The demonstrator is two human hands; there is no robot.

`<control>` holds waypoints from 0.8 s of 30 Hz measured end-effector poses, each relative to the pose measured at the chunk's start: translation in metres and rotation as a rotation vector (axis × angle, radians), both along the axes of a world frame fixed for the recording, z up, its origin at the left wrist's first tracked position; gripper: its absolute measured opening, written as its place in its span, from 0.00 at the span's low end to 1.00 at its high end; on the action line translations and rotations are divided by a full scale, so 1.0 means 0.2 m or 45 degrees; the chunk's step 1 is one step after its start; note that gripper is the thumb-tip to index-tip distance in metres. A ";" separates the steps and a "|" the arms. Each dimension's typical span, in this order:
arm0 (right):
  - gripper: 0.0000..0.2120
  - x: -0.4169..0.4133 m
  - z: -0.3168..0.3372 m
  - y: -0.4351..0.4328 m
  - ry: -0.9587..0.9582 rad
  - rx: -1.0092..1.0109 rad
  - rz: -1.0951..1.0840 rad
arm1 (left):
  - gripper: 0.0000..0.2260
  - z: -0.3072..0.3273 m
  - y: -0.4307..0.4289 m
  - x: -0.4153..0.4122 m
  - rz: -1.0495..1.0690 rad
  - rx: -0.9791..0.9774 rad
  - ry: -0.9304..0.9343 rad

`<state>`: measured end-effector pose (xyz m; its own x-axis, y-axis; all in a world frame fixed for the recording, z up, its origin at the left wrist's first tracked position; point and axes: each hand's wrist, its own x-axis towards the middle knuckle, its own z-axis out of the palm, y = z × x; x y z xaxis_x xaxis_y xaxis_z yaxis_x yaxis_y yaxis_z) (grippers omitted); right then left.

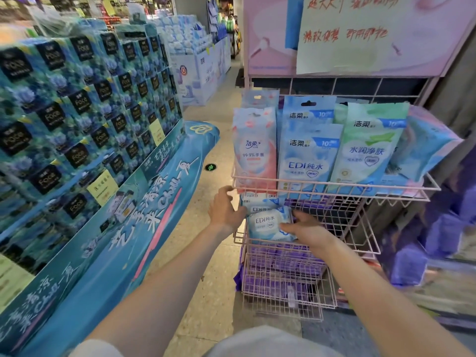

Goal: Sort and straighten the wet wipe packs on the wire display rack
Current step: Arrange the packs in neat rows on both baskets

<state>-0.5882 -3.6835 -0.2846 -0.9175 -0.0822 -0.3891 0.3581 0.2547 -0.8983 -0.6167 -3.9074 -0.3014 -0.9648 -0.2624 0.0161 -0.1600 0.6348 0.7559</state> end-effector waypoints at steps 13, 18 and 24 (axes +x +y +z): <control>0.23 -0.01 -0.02 0.02 0.022 -0.454 -0.033 | 0.22 -0.10 0.02 0.20 -0.136 -0.046 0.020; 0.18 0.02 -0.04 -0.01 0.038 -0.321 0.028 | 0.37 -0.07 0.05 0.22 -0.130 0.087 0.043; 0.23 -0.03 0.01 -0.11 0.174 0.251 0.025 | 0.36 -0.09 0.07 0.17 -0.091 -0.105 -0.076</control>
